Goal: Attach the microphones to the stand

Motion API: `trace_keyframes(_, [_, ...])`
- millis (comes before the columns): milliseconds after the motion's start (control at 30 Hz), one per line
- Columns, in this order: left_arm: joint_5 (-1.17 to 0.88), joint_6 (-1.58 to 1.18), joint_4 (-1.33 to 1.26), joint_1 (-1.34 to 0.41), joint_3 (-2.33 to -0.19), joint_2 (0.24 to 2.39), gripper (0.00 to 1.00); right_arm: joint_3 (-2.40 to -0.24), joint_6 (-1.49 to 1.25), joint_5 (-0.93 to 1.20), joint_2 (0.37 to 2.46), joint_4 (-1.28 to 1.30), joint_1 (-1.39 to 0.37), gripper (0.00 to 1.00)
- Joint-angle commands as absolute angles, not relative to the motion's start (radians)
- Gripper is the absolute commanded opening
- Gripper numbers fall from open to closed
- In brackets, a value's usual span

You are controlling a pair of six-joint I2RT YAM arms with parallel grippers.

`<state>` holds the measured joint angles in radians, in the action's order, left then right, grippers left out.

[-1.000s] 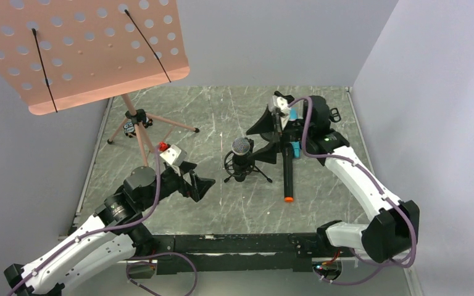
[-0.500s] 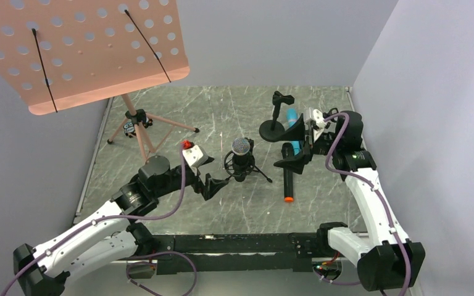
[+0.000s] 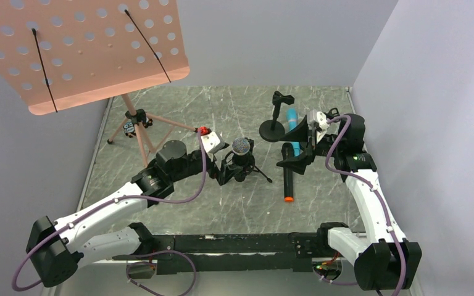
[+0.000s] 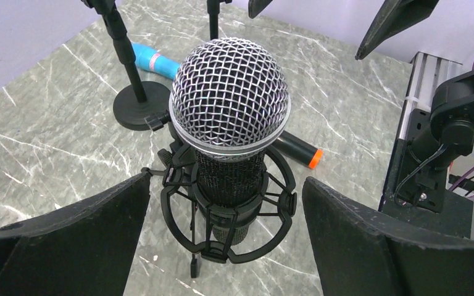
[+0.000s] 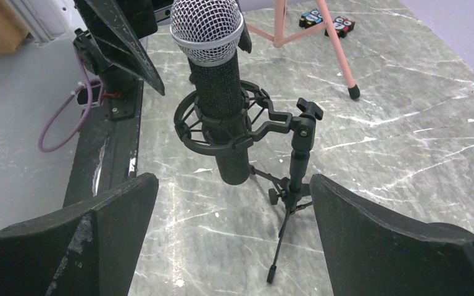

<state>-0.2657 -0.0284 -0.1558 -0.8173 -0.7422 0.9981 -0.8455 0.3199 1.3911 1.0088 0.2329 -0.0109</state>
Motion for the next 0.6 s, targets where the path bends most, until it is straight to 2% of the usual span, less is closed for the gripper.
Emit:
trace_keyframes(0, [-0.281, -0.012, -0.225, -0.814, -0.753, 0.992, 0.97, -0.866, 0.382, 1.421, 1.001, 0.244, -0.006, 1.00])
trace_keyframes(200, [-0.167, -0.104, -0.255, -0.803, -0.637, 0.893, 0.99, -0.864, 0.395, 1.411, 1.005, 0.253, -0.006, 1.00])
trace_keyframes(567, [-0.184, -0.259, -0.330, -0.768, -0.436, 0.727, 0.99, -0.832, 0.387, 1.347, 1.017, 0.208, -0.006, 1.00])
